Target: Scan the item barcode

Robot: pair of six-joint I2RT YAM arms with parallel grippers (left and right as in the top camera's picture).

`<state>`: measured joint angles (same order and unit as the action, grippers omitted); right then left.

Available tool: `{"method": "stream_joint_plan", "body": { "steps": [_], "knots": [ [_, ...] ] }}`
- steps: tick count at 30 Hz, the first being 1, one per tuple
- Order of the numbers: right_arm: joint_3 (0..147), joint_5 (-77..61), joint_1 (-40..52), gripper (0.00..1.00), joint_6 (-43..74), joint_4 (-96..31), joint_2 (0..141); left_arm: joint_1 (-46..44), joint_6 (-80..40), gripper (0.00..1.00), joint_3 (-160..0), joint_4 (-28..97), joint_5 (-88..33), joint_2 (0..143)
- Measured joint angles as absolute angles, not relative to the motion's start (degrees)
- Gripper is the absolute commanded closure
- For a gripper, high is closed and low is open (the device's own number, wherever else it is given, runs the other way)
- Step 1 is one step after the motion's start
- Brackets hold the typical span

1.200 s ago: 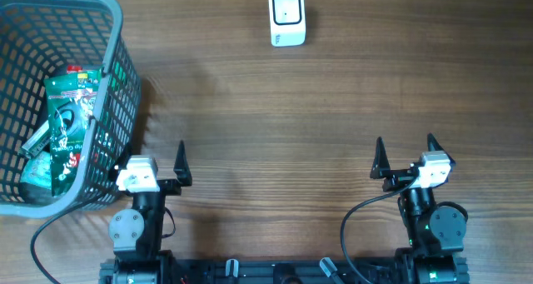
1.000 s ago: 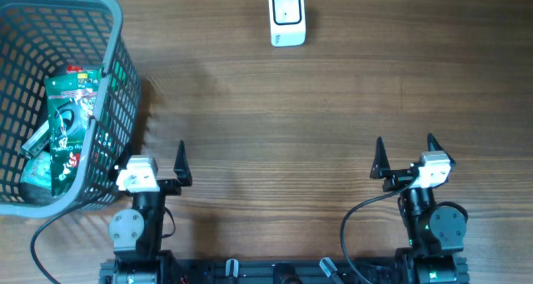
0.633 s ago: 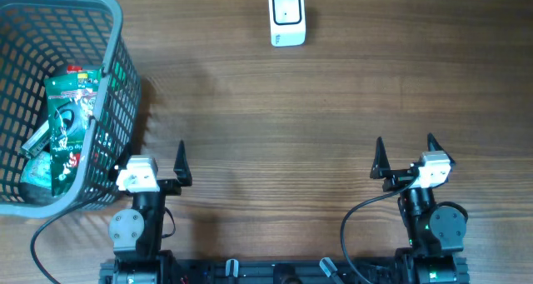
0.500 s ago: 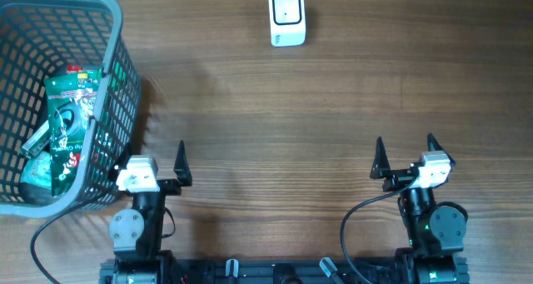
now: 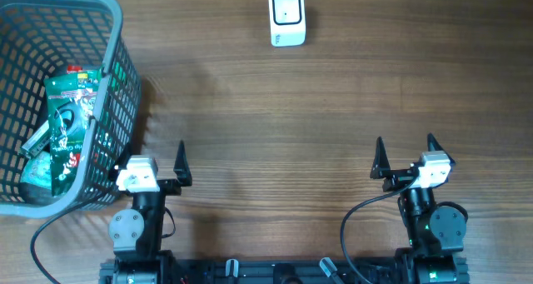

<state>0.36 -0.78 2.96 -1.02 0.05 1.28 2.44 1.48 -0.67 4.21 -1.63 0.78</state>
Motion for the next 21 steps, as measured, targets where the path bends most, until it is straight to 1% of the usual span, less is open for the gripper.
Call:
{"method": "stream_joint_plan", "body": {
  "steps": [10, 13, 15, 21],
  "knots": [
    [0.36, -0.78, 2.96, 0.00, -1.02, 0.05, 1.28, 2.44, 1.48, 0.01, -0.64, 3.88, -2.28, 0.78],
    [0.36, -0.78, 2.96, 0.00, -1.02, 0.05, 1.28, 2.44, 1.48, 0.00, -0.62, 2.57, -5.82, 0.80],
    [0.36, -0.78, 2.96, 0.00, -1.02, 0.05, 1.28, 2.44, 1.48, 0.00, -0.62, 2.33, -11.31, 0.80],
    [0.36, -0.78, 2.96, 0.00, -1.02, 0.05, 1.28, 2.44, 1.45, 0.00, -3.95, 5.43, -15.90, 0.80]
  ]
}}
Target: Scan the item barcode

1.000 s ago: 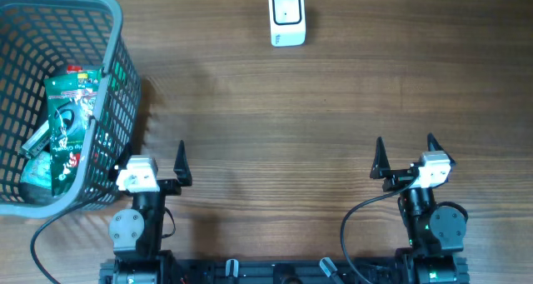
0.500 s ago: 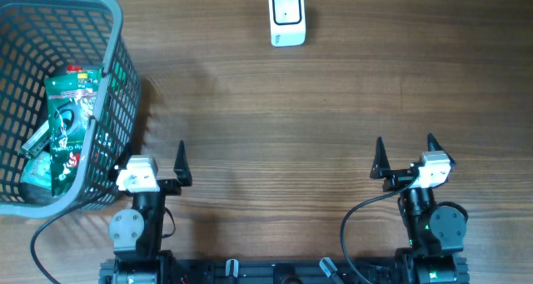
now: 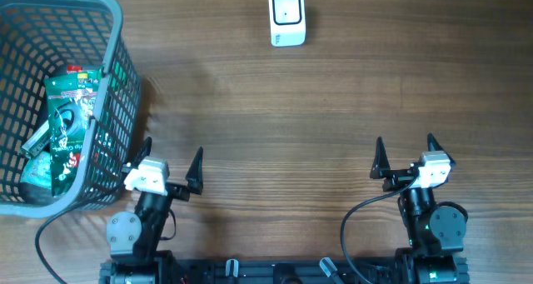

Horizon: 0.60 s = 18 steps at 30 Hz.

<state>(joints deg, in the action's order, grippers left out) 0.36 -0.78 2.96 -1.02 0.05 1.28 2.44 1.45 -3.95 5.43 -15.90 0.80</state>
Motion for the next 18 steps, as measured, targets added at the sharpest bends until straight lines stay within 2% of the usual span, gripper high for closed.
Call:
{"method": "stream_joint_plan", "body": {
  "steps": [5, 11, 14, 18],
  "knots": [
    [0.36, -0.78, 2.96, 0.00, -1.02, 0.05, 1.28, 2.44, 0.14, 0.00, -10.81, 9.82, -16.49, 1.17],
    [0.36, -0.78, 2.96, 0.00, -1.02, 0.08, 1.26, 2.44, -3.51, 0.00, -21.76, 12.67, -16.03, 8.64],
    [0.36, -0.78, 2.96, 0.00, -1.02, 0.05, 1.28, 2.44, -4.34, 0.00, -33.95, 16.99, -15.00, 18.39],
    [0.36, -0.78, 2.96, 0.00, -1.04, 0.03, 1.26, 2.46, -4.62, 0.00, -52.97, 30.17, -10.35, 33.95]
  ]
}}
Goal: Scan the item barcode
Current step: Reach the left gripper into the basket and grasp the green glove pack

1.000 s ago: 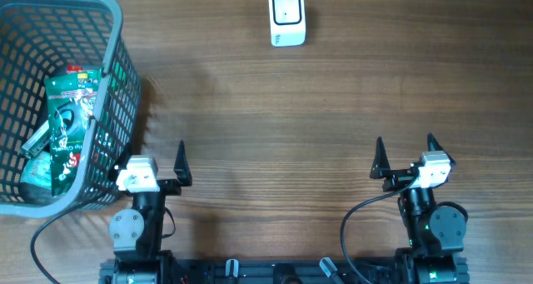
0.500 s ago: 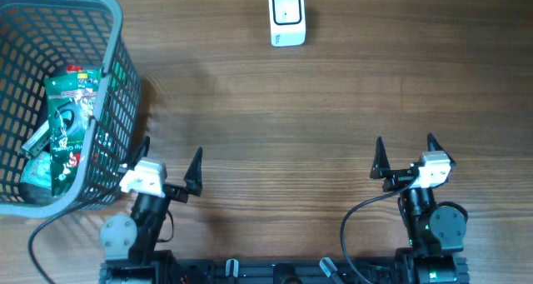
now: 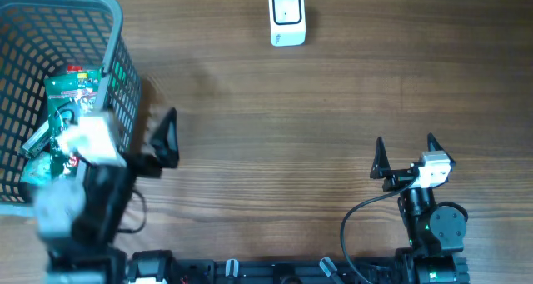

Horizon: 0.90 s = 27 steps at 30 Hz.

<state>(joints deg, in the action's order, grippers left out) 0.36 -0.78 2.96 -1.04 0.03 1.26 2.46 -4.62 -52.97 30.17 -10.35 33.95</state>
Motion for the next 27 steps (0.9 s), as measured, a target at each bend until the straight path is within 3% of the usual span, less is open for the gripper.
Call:
{"method": "stream_joint_plan", "body": {
  "steps": [7, 12, 16, 21, 27],
  "knots": [
    [0.36, -0.80, 2.96, 0.00, -1.04, 0.05, 1.28, 7.11, -4.62, 0.00, -80.86, 48.12, -1.54, 55.13],
    [0.36, -0.78, 2.96, 0.00, -1.02, 0.05, 1.28, 7.90, -2.72, 0.00, -83.55, 54.61, 0.99, 57.32],
    [0.36, -0.78, 2.96, 0.00, -1.04, 0.05, 1.28, 10.44, -6.81, 0.00, -83.57, 56.97, 11.20, 60.10],
    [0.36, -0.78, 2.96, 0.00, -1.04, 0.05, 1.28, 24.86, -16.93, 0.00, -83.57, 57.93, 15.53, 62.41],
    [0.36, -0.78, 2.96, 0.00, -1.04, 0.05, 1.28, 48.21, -21.80, 0.00, -83.68, 58.59, 1.02, 71.92]
  ]
}}
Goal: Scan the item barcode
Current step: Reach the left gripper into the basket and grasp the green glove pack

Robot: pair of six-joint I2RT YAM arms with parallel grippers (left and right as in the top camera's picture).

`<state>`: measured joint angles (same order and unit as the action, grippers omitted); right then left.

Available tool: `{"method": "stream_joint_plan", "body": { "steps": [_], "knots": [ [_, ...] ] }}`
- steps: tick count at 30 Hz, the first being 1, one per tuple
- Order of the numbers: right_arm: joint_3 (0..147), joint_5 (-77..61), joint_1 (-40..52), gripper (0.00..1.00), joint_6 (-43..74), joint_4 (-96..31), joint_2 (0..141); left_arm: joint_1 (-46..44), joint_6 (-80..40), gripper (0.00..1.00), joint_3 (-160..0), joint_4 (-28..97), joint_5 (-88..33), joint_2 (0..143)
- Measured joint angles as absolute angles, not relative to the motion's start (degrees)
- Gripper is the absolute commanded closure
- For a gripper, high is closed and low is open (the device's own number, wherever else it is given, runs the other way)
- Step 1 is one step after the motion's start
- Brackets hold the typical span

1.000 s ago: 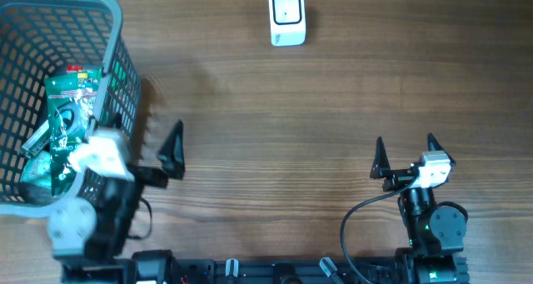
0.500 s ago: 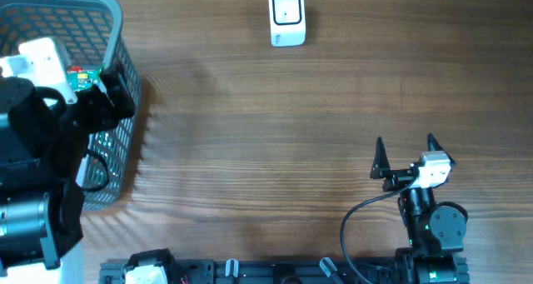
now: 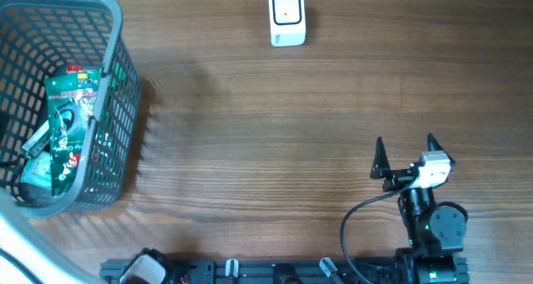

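A green snack packet [image 3: 68, 122] lies inside the grey mesh basket [image 3: 116, 59] at the left, on top of other items. The white barcode scanner [image 3: 286, 17] stands at the far edge of the table. My right gripper [image 3: 404, 151] rests open near the front right, with nothing between its fingers. My left gripper does not show in the overhead view. Only a blurred white part of the left arm [image 3: 21, 246] crosses the bottom left corner, below the basket.
The wooden table [image 3: 275, 126] stretches between basket and scanner. A black cable [image 3: 354, 226] loops from the right arm's base. The left arm's base [image 3: 141, 269] sits at the front edge.
The left arm stood blurred beside the basket's right wall with its gripper open. Now the gripper is out of frame and only a white blur shows at the bottom left corner. The right arm is unchanged.
Both grippers first rested open at the front edge. The left one then tilted right, later appeared raised and blurred against the basket's side, and has now left the frame. Packet, basket, scanner and right arm have stayed put.
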<state>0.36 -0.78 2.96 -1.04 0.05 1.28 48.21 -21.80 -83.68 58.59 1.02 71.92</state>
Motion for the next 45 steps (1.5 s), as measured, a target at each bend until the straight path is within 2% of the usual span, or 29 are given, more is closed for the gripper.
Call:
{"method": "stream_joint_plan", "body": {
  "steps": [1, 5, 13, 22, 32, 41, 44, 45],
  "knots": [
    [0.36, -0.78, 2.96, 0.00, -1.02, 0.05, 1.28, 50.98, -21.52, 0.00, -83.70, 58.52, -2.26, 75.42],
    [0.36, -0.78, 2.96, 0.00, -1.02, 0.05, 1.28, 52.86, -15.55, 0.00, -83.74, 58.06, -9.50, 85.65],
    [0.36, -0.78, 2.96, 0.00, -1.04, 0.05, 1.28, 48.53, 1.93, 0.00, -83.74, 57.69, -15.14, 99.77],
    [0.36, -0.78, 2.96, 0.00, -1.02, 0.05, 1.28, 40.53, 7.51, 0.00, -81.82, 52.42, -5.91, 100.09],
    [0.36, -0.78, 2.96, 0.01, -1.04, 0.05, 1.28, 40.45, 7.92, 0.00, -66.72, 40.95, -3.66, 100.18],
    [0.36, -0.78, 2.96, 0.00, -1.04, 0.05, 1.28, 40.45, 7.92, 0.00, -65.19, 35.90, -3.68, 100.20],
    [0.36, -0.78, 2.96, 0.00, -1.04, 0.05, 1.28, 40.42, 7.92, 0.06, -65.19, 35.55, -3.79, 101.12],
    [0.36, -0.78, 2.96, 0.00, -1.04, 0.05, 1.28, 40.27, 7.99, 0.17, -65.21, 35.35, -3.73, 101.73]
  ]
}}
